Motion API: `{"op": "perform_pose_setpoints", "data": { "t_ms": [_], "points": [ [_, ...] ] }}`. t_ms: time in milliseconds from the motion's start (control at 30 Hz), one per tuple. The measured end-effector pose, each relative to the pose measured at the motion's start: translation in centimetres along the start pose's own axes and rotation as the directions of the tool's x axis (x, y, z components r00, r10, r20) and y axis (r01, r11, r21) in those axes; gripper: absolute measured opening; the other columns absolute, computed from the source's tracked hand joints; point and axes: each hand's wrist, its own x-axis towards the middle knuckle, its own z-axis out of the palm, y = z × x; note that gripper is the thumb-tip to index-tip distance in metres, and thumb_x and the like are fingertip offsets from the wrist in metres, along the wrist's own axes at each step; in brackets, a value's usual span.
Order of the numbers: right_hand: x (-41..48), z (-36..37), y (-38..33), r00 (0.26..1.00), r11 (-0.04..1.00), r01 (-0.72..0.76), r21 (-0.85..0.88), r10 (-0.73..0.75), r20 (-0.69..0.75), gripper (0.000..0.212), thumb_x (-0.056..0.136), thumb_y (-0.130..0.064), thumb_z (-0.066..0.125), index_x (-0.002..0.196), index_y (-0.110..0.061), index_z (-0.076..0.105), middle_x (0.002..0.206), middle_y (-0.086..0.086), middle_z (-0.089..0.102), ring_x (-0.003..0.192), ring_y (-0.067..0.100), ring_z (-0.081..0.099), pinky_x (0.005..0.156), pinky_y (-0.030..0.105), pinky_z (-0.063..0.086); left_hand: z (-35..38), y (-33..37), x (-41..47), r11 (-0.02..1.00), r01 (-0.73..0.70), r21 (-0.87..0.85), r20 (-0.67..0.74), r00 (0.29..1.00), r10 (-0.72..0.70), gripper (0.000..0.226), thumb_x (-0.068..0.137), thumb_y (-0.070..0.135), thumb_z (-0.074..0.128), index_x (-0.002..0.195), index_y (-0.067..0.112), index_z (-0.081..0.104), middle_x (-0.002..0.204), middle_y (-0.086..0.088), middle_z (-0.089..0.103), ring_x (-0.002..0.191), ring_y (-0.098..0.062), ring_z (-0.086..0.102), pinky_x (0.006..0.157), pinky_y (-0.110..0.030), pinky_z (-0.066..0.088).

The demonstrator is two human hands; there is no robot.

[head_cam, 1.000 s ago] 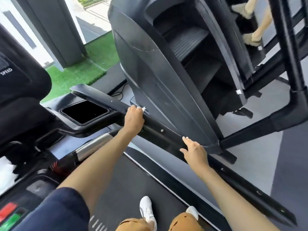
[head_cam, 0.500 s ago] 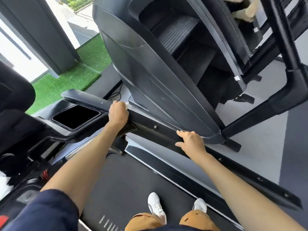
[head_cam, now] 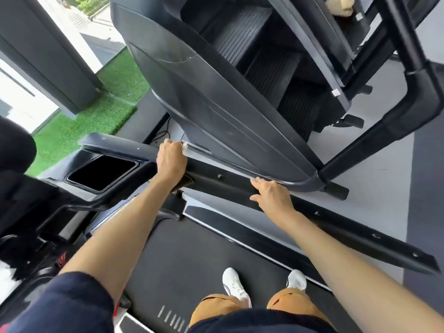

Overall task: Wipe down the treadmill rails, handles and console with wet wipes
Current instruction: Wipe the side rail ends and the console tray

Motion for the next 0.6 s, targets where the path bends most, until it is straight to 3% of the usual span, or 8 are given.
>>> {"op": "perform_pose_setpoints", "data": {
  "t_ms": [67, 167, 267, 300, 333, 400, 500, 600],
  "points": [
    [-0.1, 0.0, -0.1, 1.000, 1.000, -0.005, 0.006, 0.005, -0.005, 0.046, 0.094, -0.029, 0.058, 0.136, -0.013, 0.047, 0.130, 0.005, 0.058, 0.116, 0.022, 0.058, 0.092, 0.034, 0.050, 1.6, 1.1, -2.9, 1.000, -0.014, -0.017, -0.001, 1.000, 0.014, 0.026, 0.081, -0.014, 0.041, 0.100, -0.009, 0.059, 0.106, -0.023, 0.052, 0.104, -0.037, 0.046, 0.080, -0.036, 0.036],
    [-0.2, 0.1, -0.1, 1.000, 1.000, -0.001, -0.017, 0.001, -0.016, 0.044, 0.095, -0.030, 0.057, 0.134, -0.013, 0.047, 0.131, 0.004, 0.058, 0.115, 0.021, 0.059, 0.090, 0.034, 0.050, 4.4, 4.0, -7.3, 0.983, -0.144, -0.115, 0.069, 0.986, 0.152, 0.026, 0.075, -0.016, 0.043, 0.091, -0.007, 0.061, 0.093, -0.019, 0.054, 0.092, -0.033, 0.047, 0.075, -0.031, 0.033],
    [-0.2, 0.2, -0.1, 1.000, 1.000, -0.007, -0.014, 0.007, -0.013, 0.042, 0.096, -0.028, 0.055, 0.134, -0.012, 0.047, 0.133, 0.005, 0.056, 0.117, 0.022, 0.056, 0.092, 0.036, 0.048, 4.5, 4.9, -8.5, 0.894, -0.360, -0.268, 0.179, 0.893, 0.413, 0.023, 0.082, -0.013, 0.049, 0.086, -0.003, 0.069, 0.079, -0.006, 0.049, 0.076, -0.022, 0.045, 0.068, -0.026, 0.035],
    [-0.2, 0.2, -0.1, 1.000, 1.000, -0.009, -0.016, 0.009, -0.005, 0.042, 0.096, -0.027, 0.055, 0.134, -0.012, 0.046, 0.133, 0.005, 0.055, 0.119, 0.023, 0.055, 0.093, 0.037, 0.047, 3.8, 4.6, -8.0, 0.873, -0.380, -0.307, 0.165, 0.882, 0.442, 0.023, 0.084, -0.012, 0.051, 0.088, -0.001, 0.071, 0.079, -0.006, 0.052, 0.074, -0.020, 0.046, 0.068, -0.025, 0.035],
    [-0.2, 0.2, -0.1, 1.000, 1.000, -0.012, -0.019, 0.012, 0.004, 0.042, 0.096, -0.027, 0.055, 0.134, -0.012, 0.046, 0.134, 0.006, 0.054, 0.120, 0.023, 0.054, 0.094, 0.038, 0.047, 3.0, 4.1, -7.2, 0.872, -0.373, -0.318, 0.109, 0.899, 0.425, 0.023, 0.084, -0.012, 0.052, 0.090, -0.001, 0.072, 0.080, -0.009, 0.055, 0.074, -0.020, 0.048, 0.068, -0.025, 0.036],
    [-0.2, 0.4, -0.1, 1.000, 1.000, -0.016, -0.023, 0.016, 0.006, 0.042, 0.096, -0.027, 0.055, 0.134, -0.012, 0.045, 0.135, 0.006, 0.053, 0.122, 0.023, 0.053, 0.095, 0.038, 0.047, 0.9, 2.5, -5.2, 0.935, -0.249, -0.252, -0.009, 0.967, 0.255, 0.026, 0.083, -0.014, 0.048, 0.095, -0.005, 0.069, 0.089, -0.017, 0.057, 0.078, -0.022, 0.048, 0.068, -0.021, 0.031],
    [-0.2, 0.4, -0.3, 1.000, 0.999, -0.025, -0.032, 0.025, 0.012, 0.040, 0.097, -0.027, 0.054, 0.133, -0.012, 0.045, 0.136, 0.006, 0.052, 0.123, 0.023, 0.052, 0.094, 0.038, 0.047, 0.5, -0.1, -3.7, 0.993, -0.054, -0.101, -0.050, 0.998, 0.049, 0.028, 0.081, -0.016, 0.041, 0.098, -0.011, 0.062, 0.104, -0.022, 0.053, 0.095, -0.033, 0.048, 0.072, -0.026, 0.031],
    [-0.2, 0.3, -0.5, 1.000, 0.999, -0.030, -0.040, 0.030, 0.008, 0.041, 0.096, -0.027, 0.054, 0.133, -0.011, 0.045, 0.138, 0.007, 0.051, 0.123, 0.024, 0.052, 0.093, 0.038, 0.048, 3.0, 1.6, -7.4, 0.988, -0.130, -0.078, -0.005, 0.991, 0.130, 0.037, 0.074, -0.019, 0.043, 0.104, -0.006, 0.061, 0.105, -0.021, 0.051, 0.097, -0.036, 0.046, 0.082, -0.035, 0.041]
  ]
}}
